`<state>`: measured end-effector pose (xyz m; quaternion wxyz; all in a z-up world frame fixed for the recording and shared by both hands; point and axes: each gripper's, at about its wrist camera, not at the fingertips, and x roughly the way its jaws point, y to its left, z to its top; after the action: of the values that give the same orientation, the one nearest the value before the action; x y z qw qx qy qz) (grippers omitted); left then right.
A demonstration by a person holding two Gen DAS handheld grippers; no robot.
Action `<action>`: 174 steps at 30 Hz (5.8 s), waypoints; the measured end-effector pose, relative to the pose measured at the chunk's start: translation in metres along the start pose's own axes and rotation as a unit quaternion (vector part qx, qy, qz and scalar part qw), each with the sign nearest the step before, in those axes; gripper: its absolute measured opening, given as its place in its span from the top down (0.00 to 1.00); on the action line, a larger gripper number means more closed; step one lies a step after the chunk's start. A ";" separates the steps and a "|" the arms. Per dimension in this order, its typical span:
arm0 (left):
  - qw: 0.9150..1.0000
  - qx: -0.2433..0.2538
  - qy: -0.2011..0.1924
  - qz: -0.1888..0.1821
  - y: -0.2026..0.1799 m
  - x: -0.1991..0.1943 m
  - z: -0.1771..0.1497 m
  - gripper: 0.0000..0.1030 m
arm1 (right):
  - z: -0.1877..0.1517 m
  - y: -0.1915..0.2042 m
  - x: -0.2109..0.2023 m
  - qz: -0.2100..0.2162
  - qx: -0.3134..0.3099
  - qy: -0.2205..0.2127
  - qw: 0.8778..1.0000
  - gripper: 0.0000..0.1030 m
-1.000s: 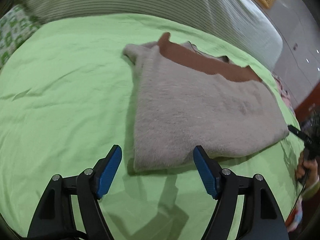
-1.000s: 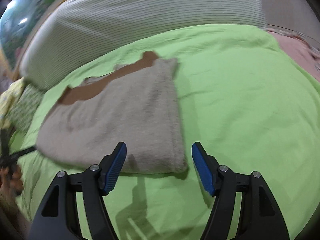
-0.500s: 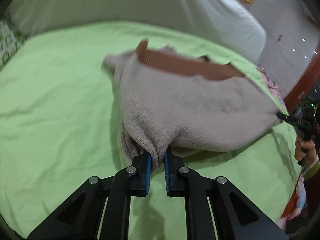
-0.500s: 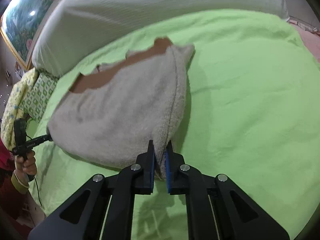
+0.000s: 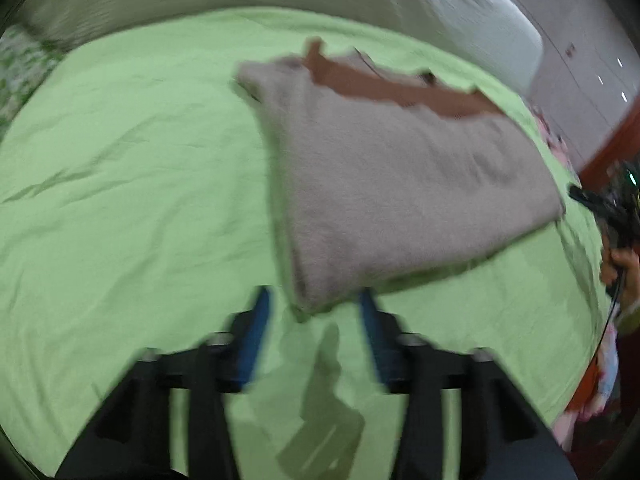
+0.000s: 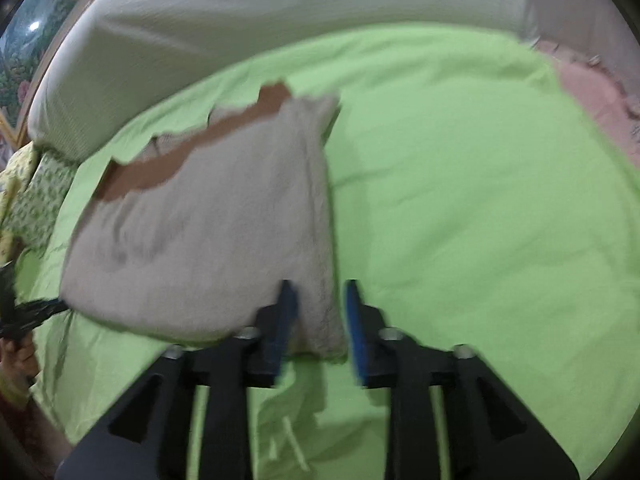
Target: Fold small clothes
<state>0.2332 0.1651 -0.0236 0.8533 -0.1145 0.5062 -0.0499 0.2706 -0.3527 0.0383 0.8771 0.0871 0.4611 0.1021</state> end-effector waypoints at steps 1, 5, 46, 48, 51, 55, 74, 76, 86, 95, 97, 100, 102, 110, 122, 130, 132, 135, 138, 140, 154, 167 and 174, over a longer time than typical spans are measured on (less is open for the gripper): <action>1.000 -0.012 -0.012 0.005 0.003 -0.006 0.004 0.47 | 0.002 0.000 -0.008 0.008 0.003 -0.018 1.000 0.49; 0.998 -0.013 -0.048 0.037 -0.006 -0.013 0.046 0.42 | 0.015 0.019 -0.019 0.071 0.007 -0.052 0.996 0.49; 0.980 -0.167 -0.055 0.098 0.008 0.004 0.079 0.23 | 0.091 0.079 0.053 0.045 0.006 -0.079 0.996 0.42; 0.973 -0.209 -0.039 0.088 -0.001 0.005 0.051 0.23 | 0.065 0.087 0.042 0.068 -0.012 -0.069 0.995 0.42; 0.955 -0.291 -0.009 0.056 -0.011 0.015 0.008 0.23 | 0.042 0.099 0.045 0.064 -0.039 -0.057 0.996 0.42; 0.933 -0.359 -0.012 0.027 -0.019 0.031 -0.012 0.22 | 0.023 0.091 0.051 0.042 -0.042 -0.049 0.997 0.42; 0.950 -0.276 -0.136 0.052 -0.071 0.020 0.064 0.83 | 0.018 0.050 0.082 0.016 0.004 -0.038 0.999 0.58; 0.961 -0.223 -0.161 0.038 -0.099 0.004 0.082 0.84 | 0.017 0.053 0.083 0.010 -0.001 -0.038 0.999 0.58; 0.970 0.124 -0.181 -0.102 -0.316 0.019 0.156 0.88 | 0.008 -0.043 0.086 0.261 0.263 -0.040 0.928 0.58; 0.977 0.153 -0.045 -0.142 -0.340 0.101 0.103 0.66 | -0.005 -0.079 0.070 0.280 0.308 -0.052 0.908 0.58; 0.976 0.148 -0.057 -0.150 -0.333 0.086 0.098 0.45 | -0.002 -0.072 0.067 0.272 0.293 -0.055 0.915 0.57; 0.974 0.144 -0.082 -0.154 -0.319 0.059 0.090 0.40 | 0.010 -0.059 0.059 0.263 0.262 -0.061 0.927 0.56; 0.979 0.121 -0.090 -0.139 -0.303 0.051 0.090 0.37 | 0.020 -0.045 0.052 0.254 0.231 -0.067 0.937 0.56; 0.995 -0.062 -0.045 -0.057 -0.197 0.075 0.109 0.34 | 0.066 -0.004 0.066 0.189 0.117 -0.029 0.975 0.43; 0.984 -0.156 -0.012 -0.083 -0.163 0.123 0.129 0.31 | 0.094 0.054 0.109 0.126 -0.015 0.039 0.991 0.43; 0.986 -0.137 -0.018 -0.088 -0.186 0.116 0.144 0.31 | 0.114 0.052 0.073 0.153 -0.003 -0.015 0.988 0.85; 0.988 -0.117 -0.018 -0.094 -0.202 0.116 0.145 0.31 | 0.115 0.042 0.052 0.156 0.008 -0.048 0.987 0.85; 0.994 -0.083 -0.018 -0.064 -0.222 0.125 0.144 0.31 | 0.104 0.018 0.062 0.115 0.030 -0.045 0.992 0.84; 0.996 -0.068 -0.018 -0.054 -0.231 0.128 0.142 0.31 | 0.090 -0.004 0.103 0.105 0.055 0.021 0.993 0.67; 0.997 -0.059 -0.018 -0.055 -0.231 0.122 0.142 0.31 | 0.083 -0.015 0.103 0.120 0.068 -0.001 0.990 0.64; 0.998 0.012 0.001 -0.069 -0.242 0.076 0.052 0.31 | 0.035 -0.013 0.020 0.129 0.079 -0.031 0.988 0.53; 0.998 -0.040 -0.012 -0.052 -0.232 0.093 0.038 0.59 | 0.005 -0.021 0.024 0.152 0.149 -0.026 0.977 0.53; 0.997 -0.043 -0.031 -0.060 -0.240 0.090 0.039 0.88 | 0.004 -0.020 0.030 0.154 0.153 -0.021 0.976 0.80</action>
<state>0.3181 -0.0798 -0.0237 0.8585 -0.1828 0.4732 -0.0756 0.2928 -0.3643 0.0118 0.8368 0.2925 0.4335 0.1620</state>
